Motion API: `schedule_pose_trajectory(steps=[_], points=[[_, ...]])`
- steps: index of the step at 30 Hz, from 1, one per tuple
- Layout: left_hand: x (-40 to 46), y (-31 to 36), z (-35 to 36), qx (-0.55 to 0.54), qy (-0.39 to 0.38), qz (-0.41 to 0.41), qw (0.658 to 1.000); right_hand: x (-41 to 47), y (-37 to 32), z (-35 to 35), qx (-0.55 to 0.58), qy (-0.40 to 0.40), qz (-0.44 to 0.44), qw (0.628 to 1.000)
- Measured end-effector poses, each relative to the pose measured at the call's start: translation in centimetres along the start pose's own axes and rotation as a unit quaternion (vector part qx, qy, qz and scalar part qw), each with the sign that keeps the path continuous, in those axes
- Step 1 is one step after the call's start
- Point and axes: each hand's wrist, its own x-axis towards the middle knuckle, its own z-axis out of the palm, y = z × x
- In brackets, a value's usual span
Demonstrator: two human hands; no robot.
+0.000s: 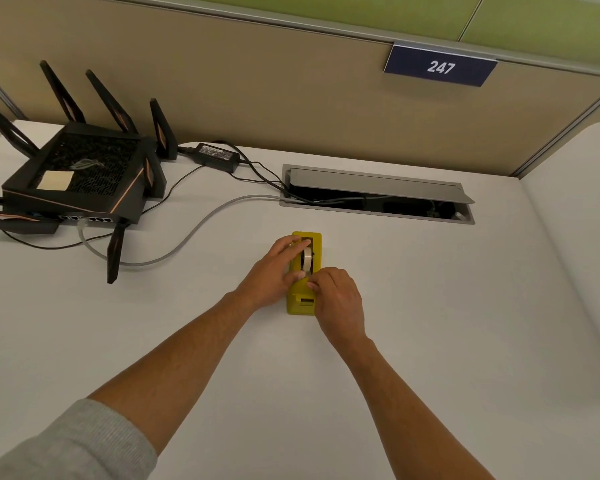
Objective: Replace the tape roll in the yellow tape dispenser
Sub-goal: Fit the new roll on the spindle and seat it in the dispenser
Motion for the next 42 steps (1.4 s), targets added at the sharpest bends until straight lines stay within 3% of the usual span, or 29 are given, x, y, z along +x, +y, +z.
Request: schedule_pose_trajectory(steps=[23,42], points=[[-0.4,0.1,0.0,-0.038,-0.036,-0.043,0.998,-4.5,-1.9,-1.7,-0.047,0.058,-0.036,0.997],[-0.4,-0.1,0.0,-0.051,-0.035,-0.038,0.997,-6.9,-1.2,0.7,-0.066,0.023,-0.035,0.997]])
